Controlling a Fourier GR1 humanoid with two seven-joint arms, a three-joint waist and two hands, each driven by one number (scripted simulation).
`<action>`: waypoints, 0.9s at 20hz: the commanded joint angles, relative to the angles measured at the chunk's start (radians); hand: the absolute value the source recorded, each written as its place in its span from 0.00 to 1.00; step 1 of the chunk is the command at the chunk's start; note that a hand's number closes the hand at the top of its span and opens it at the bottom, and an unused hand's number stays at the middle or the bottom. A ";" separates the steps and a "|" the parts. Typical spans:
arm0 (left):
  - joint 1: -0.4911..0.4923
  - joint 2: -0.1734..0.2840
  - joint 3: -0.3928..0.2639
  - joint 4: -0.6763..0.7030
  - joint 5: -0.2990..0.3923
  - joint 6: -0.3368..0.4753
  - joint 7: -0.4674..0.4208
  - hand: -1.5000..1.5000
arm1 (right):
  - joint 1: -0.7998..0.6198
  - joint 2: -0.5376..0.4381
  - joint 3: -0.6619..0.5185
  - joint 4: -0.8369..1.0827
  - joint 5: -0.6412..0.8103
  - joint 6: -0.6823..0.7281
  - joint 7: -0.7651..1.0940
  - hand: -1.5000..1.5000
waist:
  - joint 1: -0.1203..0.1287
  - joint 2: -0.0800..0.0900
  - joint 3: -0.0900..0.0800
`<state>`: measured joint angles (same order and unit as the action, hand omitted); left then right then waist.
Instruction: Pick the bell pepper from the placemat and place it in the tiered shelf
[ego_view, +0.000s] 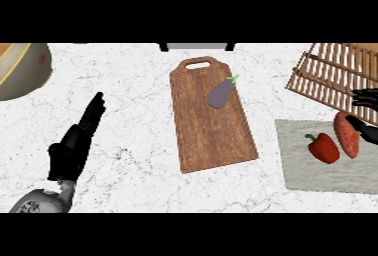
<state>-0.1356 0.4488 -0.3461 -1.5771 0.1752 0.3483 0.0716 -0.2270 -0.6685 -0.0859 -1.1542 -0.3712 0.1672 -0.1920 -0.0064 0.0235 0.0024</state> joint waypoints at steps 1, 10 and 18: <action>-0.054 -0.074 -0.037 0.037 0.006 -0.023 -0.034 0.50 | -0.010 0.020 -0.052 0.165 0.143 -0.173 -0.191 0.00 | 0.011 0.001 0.002; -0.076 -0.090 -0.022 0.115 -0.010 -0.072 -0.069 0.50 | -0.108 -0.060 -0.111 0.527 0.065 0.282 -0.486 0.00 | 0.026 -0.014 0.001; -0.020 -0.097 0.000 0.125 0.004 -0.112 -0.094 0.50 | -0.191 -0.165 0.036 0.426 0.268 0.281 -0.401 0.00 | 0.020 -0.024 -0.003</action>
<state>-0.2233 0.3403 -0.3489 -1.4321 0.1718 0.2664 0.0006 -0.3830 -0.8064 -0.0942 -0.6881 -0.1637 0.4344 -0.6159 0.0115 0.0075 0.0042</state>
